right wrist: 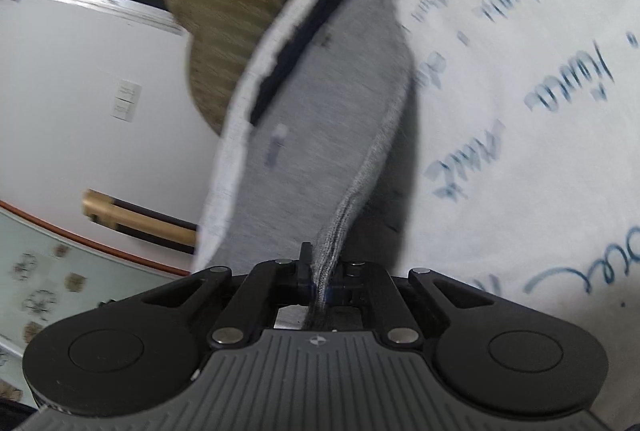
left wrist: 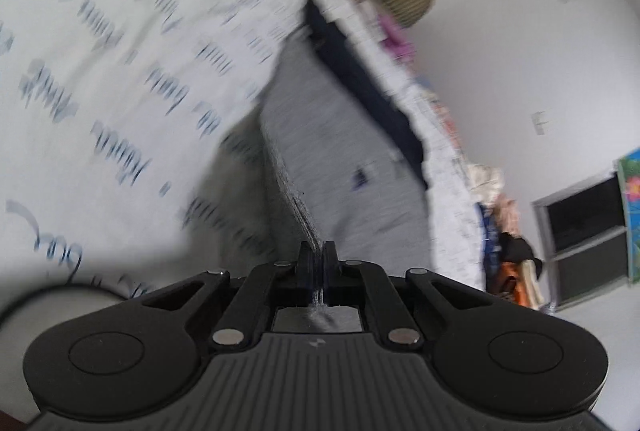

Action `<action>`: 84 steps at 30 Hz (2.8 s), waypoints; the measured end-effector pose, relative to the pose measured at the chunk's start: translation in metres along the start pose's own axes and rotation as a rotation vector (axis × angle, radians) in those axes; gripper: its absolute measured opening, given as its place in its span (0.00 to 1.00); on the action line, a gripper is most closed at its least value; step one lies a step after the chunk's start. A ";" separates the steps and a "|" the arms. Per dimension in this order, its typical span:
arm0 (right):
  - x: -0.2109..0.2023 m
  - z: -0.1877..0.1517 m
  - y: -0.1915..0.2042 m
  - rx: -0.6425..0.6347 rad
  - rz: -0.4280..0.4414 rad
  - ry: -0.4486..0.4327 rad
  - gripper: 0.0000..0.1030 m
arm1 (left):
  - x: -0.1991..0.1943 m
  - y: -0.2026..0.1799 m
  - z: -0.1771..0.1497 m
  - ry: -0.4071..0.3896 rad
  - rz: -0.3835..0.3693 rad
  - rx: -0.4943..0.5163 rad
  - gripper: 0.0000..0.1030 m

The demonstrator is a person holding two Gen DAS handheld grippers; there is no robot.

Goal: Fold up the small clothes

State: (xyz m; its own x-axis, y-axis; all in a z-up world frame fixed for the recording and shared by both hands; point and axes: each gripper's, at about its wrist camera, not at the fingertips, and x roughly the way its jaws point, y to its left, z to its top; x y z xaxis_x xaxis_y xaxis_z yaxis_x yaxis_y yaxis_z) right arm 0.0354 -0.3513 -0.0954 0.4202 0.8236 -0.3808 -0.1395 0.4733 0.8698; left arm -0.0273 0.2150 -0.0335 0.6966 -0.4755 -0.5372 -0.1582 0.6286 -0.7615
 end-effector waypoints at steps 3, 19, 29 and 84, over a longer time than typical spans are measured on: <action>-0.005 0.009 0.011 -0.023 0.023 -0.021 0.09 | -0.004 -0.007 0.006 -0.010 0.003 0.028 0.04; -0.003 0.089 0.038 -0.042 0.201 -0.120 0.09 | 0.031 -0.033 0.070 -0.059 -0.067 0.041 0.04; 0.054 0.178 0.018 -0.004 0.236 -0.171 0.10 | 0.106 -0.051 0.153 -0.089 -0.065 0.030 0.04; 0.113 0.190 -0.028 0.146 -0.154 -0.270 0.79 | 0.186 0.006 0.115 -0.332 0.101 -0.347 0.78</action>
State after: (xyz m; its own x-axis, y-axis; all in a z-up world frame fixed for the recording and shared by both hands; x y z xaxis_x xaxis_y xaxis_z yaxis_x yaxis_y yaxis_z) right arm 0.2571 -0.3306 -0.1030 0.6512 0.6245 -0.4312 0.0657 0.5197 0.8518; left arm 0.1815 0.2009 -0.0960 0.8419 -0.1654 -0.5136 -0.4216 0.3923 -0.8175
